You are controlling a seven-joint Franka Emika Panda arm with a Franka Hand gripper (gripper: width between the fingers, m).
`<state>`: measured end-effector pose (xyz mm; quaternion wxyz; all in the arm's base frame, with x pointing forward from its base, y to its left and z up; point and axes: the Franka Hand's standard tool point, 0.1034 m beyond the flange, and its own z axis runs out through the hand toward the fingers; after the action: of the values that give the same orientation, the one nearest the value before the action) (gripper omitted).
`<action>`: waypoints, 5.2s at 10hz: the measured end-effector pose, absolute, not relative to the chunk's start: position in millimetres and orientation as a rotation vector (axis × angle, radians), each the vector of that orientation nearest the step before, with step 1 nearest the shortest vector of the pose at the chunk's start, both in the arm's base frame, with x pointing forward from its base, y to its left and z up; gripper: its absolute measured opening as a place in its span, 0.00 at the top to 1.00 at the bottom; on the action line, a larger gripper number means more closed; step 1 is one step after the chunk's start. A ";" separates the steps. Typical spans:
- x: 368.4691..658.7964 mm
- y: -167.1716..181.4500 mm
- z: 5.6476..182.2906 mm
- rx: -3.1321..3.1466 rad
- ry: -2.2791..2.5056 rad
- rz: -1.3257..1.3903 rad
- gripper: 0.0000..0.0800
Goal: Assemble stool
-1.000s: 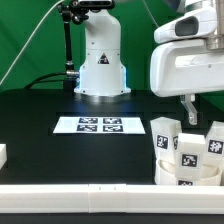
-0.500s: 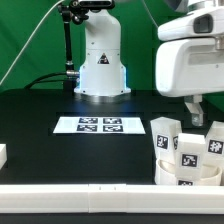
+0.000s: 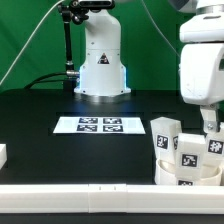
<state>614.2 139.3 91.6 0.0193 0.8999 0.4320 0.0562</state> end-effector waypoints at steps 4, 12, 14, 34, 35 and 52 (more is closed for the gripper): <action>611.2 134.3 87.4 2.603 1.602 0.147 0.19; 611.2 130.7 83.2 2.617 1.565 0.146 0.57; 611.1 130.8 83.2 2.633 1.540 0.147 0.57; 612.6 127.7 81.4 2.950 -1.351 0.192 0.57; 612.4 127.6 81.2 2.901 -1.471 0.182 0.57; 611.4 127.0 78.7 1.586 -3.016 -0.104 0.57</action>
Offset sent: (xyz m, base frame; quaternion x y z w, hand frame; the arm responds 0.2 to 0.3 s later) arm -0.0027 0.0037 -0.0031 0.0102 -0.0059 -0.2022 0.9793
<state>611.4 127.0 78.7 -0.1336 0.4611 -0.8767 -0.0303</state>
